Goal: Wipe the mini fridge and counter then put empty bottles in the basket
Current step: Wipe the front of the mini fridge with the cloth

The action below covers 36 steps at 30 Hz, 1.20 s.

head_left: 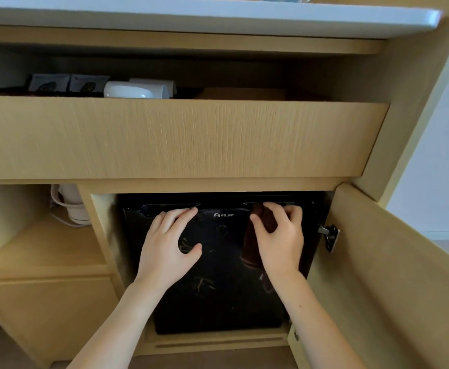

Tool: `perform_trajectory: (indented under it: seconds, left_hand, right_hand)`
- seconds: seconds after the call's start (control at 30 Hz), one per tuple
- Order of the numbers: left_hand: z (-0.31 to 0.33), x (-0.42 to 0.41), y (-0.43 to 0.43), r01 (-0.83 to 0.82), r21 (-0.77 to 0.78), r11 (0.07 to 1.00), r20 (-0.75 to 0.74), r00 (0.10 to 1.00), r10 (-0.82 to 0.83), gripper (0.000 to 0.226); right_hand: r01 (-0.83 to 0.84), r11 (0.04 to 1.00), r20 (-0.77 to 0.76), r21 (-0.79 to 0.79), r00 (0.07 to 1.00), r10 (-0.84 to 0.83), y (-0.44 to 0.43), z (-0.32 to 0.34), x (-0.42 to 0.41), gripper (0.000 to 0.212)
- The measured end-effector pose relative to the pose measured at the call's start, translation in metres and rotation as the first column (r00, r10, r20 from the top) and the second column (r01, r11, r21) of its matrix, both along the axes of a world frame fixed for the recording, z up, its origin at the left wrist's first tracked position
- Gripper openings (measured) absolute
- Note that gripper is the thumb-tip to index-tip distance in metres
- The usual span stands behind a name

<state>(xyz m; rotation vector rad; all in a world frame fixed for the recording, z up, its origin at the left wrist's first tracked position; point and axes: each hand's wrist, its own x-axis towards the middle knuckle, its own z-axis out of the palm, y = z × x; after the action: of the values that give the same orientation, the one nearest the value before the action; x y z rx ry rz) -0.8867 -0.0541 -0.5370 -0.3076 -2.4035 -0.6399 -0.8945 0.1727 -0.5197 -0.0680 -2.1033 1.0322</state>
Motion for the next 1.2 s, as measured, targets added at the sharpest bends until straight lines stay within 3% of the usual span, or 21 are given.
perform_trajectory:
  seconds: [0.17,0.33,0.43,0.53,0.67,0.7,0.83,0.97,1.2]
  left_hand:
    - [0.001,0.002,-0.001,0.012,0.005,1.000,0.022,1.000,-0.012,0.070]
    - [0.003,0.003,-0.001,0.011,0.027,1.000,0.042,0.999,-0.012,0.068]
    - [0.003,0.004,0.006,0.013,0.074,0.997,0.018,1.000,-0.014,0.066]
    - [0.005,0.004,0.003,0.036,0.051,0.998,0.011,0.999,-0.037,0.068]
    - [0.011,0.002,-0.021,0.070,-0.212,0.975,-0.012,0.997,-0.075,0.074]
    - [0.013,0.003,-0.030,0.037,-0.215,0.976,-0.035,0.998,-0.046,0.074]
    - [0.011,0.008,-0.064,-0.128,-0.130,0.983,-0.097,0.989,0.116,0.065]
    - [0.009,0.007,-0.081,-0.098,-0.042,0.994,-0.061,0.994,0.096,0.059]
    - [0.007,0.003,-0.075,-0.101,0.012,0.995,-0.091,0.991,0.101,0.064]
  right_hand:
    - [-0.134,0.991,0.000,-0.026,0.991,0.134,-0.022,0.005,-0.004,0.036]
    - [0.045,0.996,0.059,-0.081,0.997,-0.040,0.030,-0.003,0.003,0.039]
    - [0.069,0.991,0.049,-0.111,0.997,-0.063,0.025,-0.003,0.004,0.039]
    - [-0.028,1.000,-0.008,-0.007,1.000,0.028,-0.022,0.004,0.002,0.038]
    - [-0.144,0.972,-0.020,0.188,0.988,0.150,-0.076,0.019,0.000,0.032]
    - [-0.155,0.964,-0.015,0.217,0.987,0.162,-0.079,0.020,0.000,0.032]
    - [-0.118,0.973,0.005,0.199,0.993,0.120,-0.048,0.013,0.001,0.038]
    - [-0.066,0.992,0.011,0.103,0.998,0.065,-0.041,0.011,-0.002,0.040]
    - [-0.160,0.913,-0.047,0.375,0.980,0.191,-0.143,0.010,-0.002,0.030]
